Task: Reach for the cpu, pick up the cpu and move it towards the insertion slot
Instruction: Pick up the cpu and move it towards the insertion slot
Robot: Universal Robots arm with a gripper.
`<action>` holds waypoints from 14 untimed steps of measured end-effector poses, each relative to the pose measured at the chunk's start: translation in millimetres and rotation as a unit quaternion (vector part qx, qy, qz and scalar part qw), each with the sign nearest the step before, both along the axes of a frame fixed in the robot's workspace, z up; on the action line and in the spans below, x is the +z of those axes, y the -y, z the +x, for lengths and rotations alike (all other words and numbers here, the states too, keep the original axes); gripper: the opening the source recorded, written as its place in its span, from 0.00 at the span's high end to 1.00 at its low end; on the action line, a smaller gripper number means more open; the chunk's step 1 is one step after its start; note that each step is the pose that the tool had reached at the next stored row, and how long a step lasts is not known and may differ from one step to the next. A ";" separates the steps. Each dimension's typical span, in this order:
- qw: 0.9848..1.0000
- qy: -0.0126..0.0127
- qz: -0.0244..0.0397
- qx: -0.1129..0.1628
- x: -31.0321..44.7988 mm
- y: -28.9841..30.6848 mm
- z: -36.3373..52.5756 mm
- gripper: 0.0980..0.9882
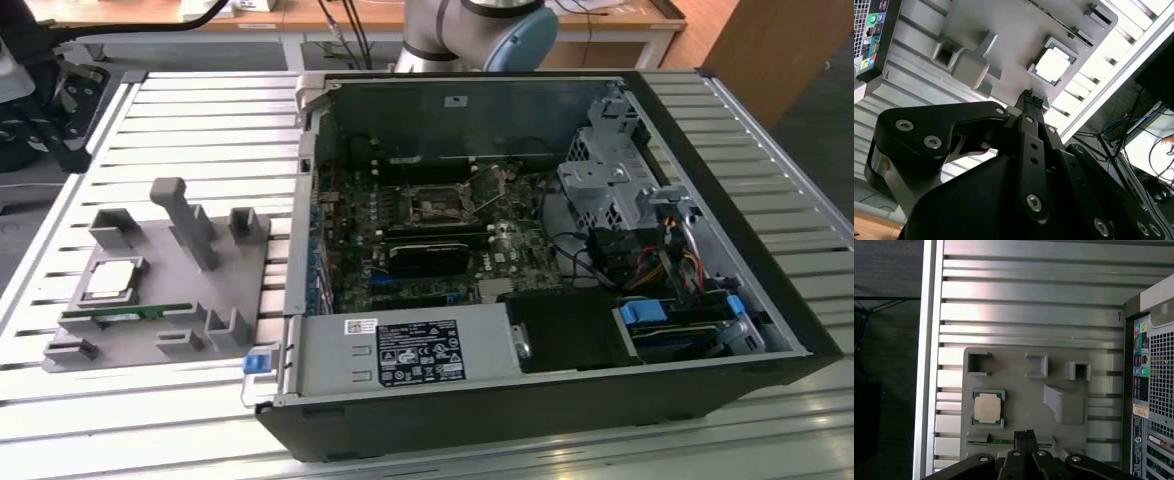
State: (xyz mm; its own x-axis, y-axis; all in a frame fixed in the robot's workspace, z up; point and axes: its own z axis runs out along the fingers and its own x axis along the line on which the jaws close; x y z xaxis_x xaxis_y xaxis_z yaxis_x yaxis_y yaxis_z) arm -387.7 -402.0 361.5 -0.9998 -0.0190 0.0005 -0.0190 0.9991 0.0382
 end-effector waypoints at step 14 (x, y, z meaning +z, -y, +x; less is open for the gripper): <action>1.000 0.000 0.000 0.000 -0.7 0.1 -8.2 0.99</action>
